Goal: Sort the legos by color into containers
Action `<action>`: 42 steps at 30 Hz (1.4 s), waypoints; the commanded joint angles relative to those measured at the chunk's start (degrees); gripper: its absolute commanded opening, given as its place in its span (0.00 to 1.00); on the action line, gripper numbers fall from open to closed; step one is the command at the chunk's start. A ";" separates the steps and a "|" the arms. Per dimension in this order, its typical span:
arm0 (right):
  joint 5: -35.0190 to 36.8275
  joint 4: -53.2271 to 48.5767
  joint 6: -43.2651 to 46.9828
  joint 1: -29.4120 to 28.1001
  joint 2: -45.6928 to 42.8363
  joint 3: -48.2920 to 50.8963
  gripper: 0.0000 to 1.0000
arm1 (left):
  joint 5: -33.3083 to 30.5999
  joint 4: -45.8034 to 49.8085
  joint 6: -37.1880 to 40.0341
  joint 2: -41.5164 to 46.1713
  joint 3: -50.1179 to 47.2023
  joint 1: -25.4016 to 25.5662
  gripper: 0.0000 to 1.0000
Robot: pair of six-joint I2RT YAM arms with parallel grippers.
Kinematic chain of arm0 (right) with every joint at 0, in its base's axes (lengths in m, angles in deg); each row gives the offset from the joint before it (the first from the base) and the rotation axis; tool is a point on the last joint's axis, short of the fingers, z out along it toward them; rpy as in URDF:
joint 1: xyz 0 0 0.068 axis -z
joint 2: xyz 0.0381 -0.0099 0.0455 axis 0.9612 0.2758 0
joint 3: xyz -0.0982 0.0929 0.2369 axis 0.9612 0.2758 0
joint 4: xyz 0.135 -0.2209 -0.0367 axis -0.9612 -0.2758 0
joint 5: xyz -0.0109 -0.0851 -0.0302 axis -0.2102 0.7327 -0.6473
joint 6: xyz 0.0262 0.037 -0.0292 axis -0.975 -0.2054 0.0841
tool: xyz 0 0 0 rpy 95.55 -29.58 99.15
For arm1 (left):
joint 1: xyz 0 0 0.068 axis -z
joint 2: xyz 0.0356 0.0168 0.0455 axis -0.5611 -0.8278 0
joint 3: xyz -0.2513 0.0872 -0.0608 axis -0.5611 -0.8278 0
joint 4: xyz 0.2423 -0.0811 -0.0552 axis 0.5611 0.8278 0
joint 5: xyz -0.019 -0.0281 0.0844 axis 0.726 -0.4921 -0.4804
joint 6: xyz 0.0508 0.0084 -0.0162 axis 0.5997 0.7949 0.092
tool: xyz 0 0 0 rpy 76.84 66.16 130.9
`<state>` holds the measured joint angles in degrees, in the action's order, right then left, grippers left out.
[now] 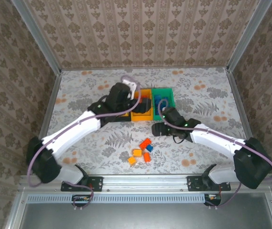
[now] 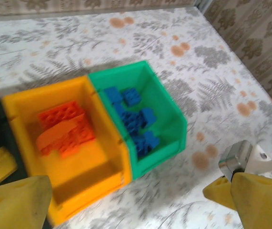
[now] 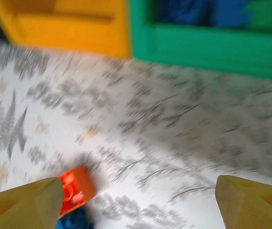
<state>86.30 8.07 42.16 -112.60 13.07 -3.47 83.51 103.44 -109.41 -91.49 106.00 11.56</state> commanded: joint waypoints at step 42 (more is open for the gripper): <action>4.04 -6.05 5.06 -1.31 -0.77 -7.33 0.25 | -6.06 5.66 -9.83 28.34 -27.27 -7.11 1.00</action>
<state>84.96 3.81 47.93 -118.04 15.78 -7.29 76.43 109.05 -117.95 -63.93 79.51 5.03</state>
